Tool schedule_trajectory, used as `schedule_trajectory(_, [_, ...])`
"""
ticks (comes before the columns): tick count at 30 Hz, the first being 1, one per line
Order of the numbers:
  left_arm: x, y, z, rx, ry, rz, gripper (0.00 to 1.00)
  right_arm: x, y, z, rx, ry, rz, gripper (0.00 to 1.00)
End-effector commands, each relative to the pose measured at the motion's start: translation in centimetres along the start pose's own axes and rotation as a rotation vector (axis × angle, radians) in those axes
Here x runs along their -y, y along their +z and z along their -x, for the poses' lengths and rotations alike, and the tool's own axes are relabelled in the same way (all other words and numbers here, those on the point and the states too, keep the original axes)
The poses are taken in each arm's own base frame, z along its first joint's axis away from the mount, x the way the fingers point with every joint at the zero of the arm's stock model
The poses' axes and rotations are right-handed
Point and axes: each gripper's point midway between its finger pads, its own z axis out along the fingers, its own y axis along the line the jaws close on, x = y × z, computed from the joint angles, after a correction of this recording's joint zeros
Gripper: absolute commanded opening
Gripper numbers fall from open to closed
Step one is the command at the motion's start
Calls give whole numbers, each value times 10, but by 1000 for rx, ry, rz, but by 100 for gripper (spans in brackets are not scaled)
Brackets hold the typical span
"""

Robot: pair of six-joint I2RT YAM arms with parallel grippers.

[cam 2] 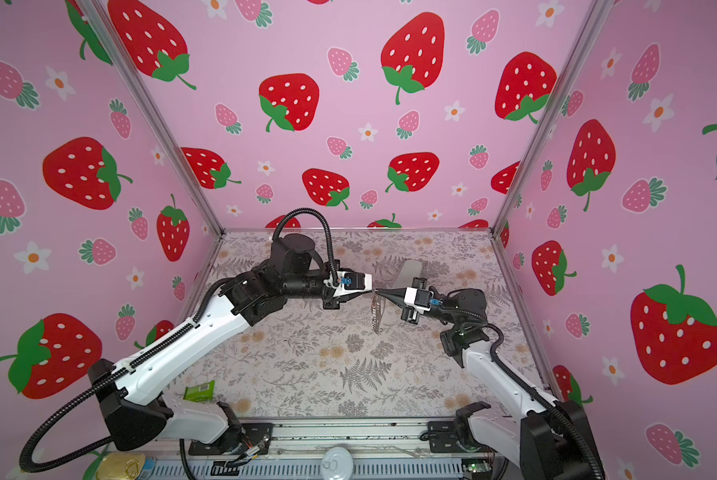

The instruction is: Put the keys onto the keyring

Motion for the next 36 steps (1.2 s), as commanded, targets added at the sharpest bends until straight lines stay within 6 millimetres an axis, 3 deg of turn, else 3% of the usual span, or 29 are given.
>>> schedule_trajectory(1, [3,-9,8,8,22,-9,27,5,-3,6,2,-46,-34,0])
schedule_trajectory(12, [-1,4,11,33,5,-33,33,-1,-2,8,11,-42,13,0])
schedule_trajectory(27, [0,8,18,68,16,-61,0,2,2,3,1,-26,27,0])
schedule_trajectory(36, [-2,11,21,87,31,-59,0,1,1,0,-5,-10,24,1])
